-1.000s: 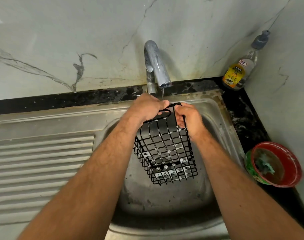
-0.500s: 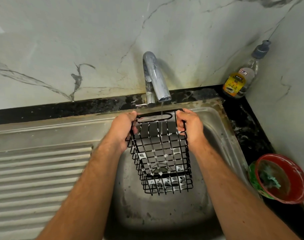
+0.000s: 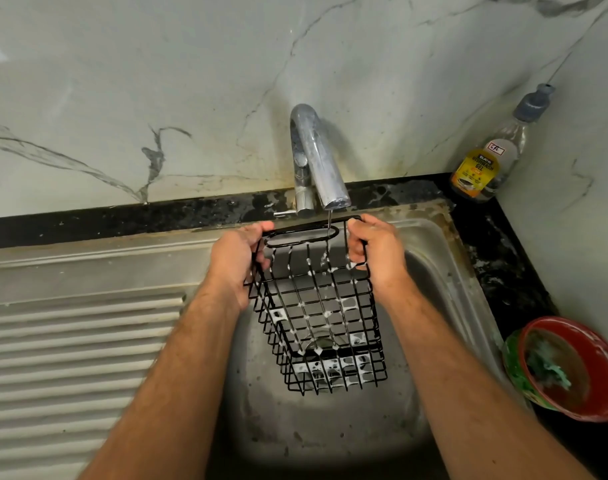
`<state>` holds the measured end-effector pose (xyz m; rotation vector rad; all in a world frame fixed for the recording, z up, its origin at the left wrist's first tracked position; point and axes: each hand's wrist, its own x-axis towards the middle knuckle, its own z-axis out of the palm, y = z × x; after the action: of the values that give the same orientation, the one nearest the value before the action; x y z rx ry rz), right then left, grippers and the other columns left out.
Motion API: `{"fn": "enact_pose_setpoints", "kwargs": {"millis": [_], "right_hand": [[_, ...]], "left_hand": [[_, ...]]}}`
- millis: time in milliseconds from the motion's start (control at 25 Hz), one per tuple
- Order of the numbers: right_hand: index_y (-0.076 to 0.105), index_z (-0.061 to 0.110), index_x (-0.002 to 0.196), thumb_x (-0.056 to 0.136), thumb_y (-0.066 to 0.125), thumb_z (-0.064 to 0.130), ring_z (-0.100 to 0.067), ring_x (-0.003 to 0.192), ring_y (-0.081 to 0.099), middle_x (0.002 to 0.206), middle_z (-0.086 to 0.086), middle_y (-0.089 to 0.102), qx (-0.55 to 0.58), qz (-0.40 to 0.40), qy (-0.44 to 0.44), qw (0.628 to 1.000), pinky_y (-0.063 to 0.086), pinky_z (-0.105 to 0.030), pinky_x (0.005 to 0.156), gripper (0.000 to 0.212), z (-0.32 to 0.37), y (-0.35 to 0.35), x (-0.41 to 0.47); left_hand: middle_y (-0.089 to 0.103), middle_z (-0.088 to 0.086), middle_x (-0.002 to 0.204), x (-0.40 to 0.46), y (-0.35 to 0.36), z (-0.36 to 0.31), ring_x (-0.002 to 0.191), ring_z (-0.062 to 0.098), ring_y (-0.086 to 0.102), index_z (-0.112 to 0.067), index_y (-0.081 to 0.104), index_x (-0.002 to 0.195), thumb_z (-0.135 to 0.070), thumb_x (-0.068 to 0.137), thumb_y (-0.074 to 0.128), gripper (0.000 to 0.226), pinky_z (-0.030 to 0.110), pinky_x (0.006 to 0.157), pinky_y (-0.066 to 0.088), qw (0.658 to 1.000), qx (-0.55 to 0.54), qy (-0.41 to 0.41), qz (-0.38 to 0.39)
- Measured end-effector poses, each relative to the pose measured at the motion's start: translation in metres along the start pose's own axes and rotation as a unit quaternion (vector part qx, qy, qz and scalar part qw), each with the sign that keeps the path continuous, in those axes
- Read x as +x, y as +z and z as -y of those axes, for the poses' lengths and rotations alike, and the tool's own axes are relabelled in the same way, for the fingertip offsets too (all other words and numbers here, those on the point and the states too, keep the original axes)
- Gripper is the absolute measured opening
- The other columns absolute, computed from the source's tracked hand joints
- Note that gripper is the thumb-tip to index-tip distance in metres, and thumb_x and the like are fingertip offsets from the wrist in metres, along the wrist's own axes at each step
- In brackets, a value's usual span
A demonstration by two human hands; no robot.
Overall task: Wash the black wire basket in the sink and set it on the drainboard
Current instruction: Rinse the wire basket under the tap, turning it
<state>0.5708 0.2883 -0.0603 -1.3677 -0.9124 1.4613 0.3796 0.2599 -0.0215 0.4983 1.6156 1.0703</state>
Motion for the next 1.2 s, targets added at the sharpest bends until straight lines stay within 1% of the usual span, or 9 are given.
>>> {"fn": "enact_pose_setpoints", "kwargs": {"millis": [120,280,400,560,840,960,1040,1120,1200], "right_hand": [[0.052,0.020,0.072,0.098,0.051,0.015,-0.008,0.046,0.037,0.055,0.006,0.044,0.034,0.007,-0.004,0.999,0.029,-0.021,0.044,0.027,0.000,-0.012,0.000],[0.047,0.017,0.064,0.084,0.051,0.023,-0.007,0.041,0.033,0.052,0.003,0.040,0.112,0.026,0.017,0.993,0.027,-0.018,0.036,0.021,-0.004,-0.032,0.005],[0.041,0.013,0.065,0.098,0.042,0.011,-0.006,0.037,0.030,0.048,0.003,0.039,0.148,0.030,0.019,0.988,0.025,-0.016,0.034,0.034,-0.007,-0.042,0.003],[0.040,0.015,0.070,0.100,0.038,0.009,-0.007,0.038,0.029,0.048,0.004,0.040,0.215,0.030,0.041,0.975,0.021,-0.016,0.033,0.031,-0.009,-0.052,0.001],[0.053,0.023,0.050,0.066,0.073,0.023,-0.007,0.039,0.031,0.045,0.005,0.039,0.253,0.071,0.024,0.965,0.022,-0.015,0.037,0.025,-0.016,-0.064,0.000],[0.055,0.024,0.050,0.079,0.062,0.021,-0.008,0.039,0.036,0.047,0.005,0.042,0.271,0.082,0.012,0.959,0.030,-0.021,0.043,0.030,-0.023,-0.064,0.001],[0.057,0.020,0.057,0.084,0.057,0.025,-0.012,0.044,0.043,0.053,0.002,0.044,0.292,0.082,-0.004,0.953,0.038,-0.025,0.052,0.028,-0.031,-0.064,-0.001],[0.057,0.016,0.069,0.077,0.074,0.034,-0.016,0.052,0.048,0.060,0.000,0.046,0.287,0.106,-0.005,0.952,0.044,-0.028,0.059,0.026,-0.039,-0.067,-0.001],[0.054,0.013,0.077,0.060,0.089,0.040,-0.019,0.059,0.046,0.064,-0.001,0.046,0.276,0.120,0.014,0.953,0.043,-0.032,0.065,0.047,-0.042,-0.071,0.000]], "left_hand": [[0.057,-0.004,0.071,-0.001,0.010,-0.004,0.064,0.010,0.046,-0.018,0.076,0.099,-0.015,0.108,0.042,0.035,0.025,0.063,0.043,1.000,-0.002,0.022,0.019],[0.069,-0.006,0.069,-0.005,0.022,-0.008,0.069,0.010,0.053,-0.017,0.073,0.100,-0.012,0.109,0.039,0.036,0.029,0.070,0.042,0.997,-0.017,0.050,0.056],[0.072,-0.005,0.074,-0.011,0.029,-0.009,0.070,0.009,0.056,-0.016,0.073,0.098,-0.010,0.108,0.042,0.033,0.028,0.069,0.044,0.996,-0.006,0.064,0.066],[0.075,-0.004,0.081,-0.015,0.038,-0.010,0.073,0.005,0.062,-0.020,0.074,0.096,-0.010,0.107,0.048,0.030,0.026,0.074,0.048,0.995,-0.005,0.062,0.082],[0.073,-0.006,0.076,-0.021,0.046,-0.012,0.057,-0.006,0.060,-0.014,0.076,0.102,-0.007,0.106,0.049,0.028,0.015,0.061,0.044,0.992,0.013,0.081,0.099],[0.076,-0.002,0.082,-0.022,0.047,-0.017,0.061,-0.004,0.063,-0.012,0.076,0.104,-0.006,0.105,0.051,0.026,0.018,0.067,0.045,0.991,0.022,0.090,0.101],[0.079,-0.001,0.090,-0.025,0.044,-0.017,0.075,0.000,0.069,-0.015,0.077,0.102,-0.004,0.104,0.051,0.029,0.021,0.076,0.049,0.988,0.041,0.097,0.111],[0.080,-0.001,0.093,-0.028,0.040,-0.014,0.091,0.012,0.073,-0.018,0.078,0.098,-0.001,0.103,0.050,0.033,0.030,0.089,0.052,0.984,0.065,0.106,0.125],[0.080,0.002,0.093,-0.030,0.036,-0.009,0.098,0.021,0.072,-0.021,0.079,0.096,0.001,0.102,0.050,0.037,0.038,0.098,0.049,0.980,0.077,0.114,0.143]]}}
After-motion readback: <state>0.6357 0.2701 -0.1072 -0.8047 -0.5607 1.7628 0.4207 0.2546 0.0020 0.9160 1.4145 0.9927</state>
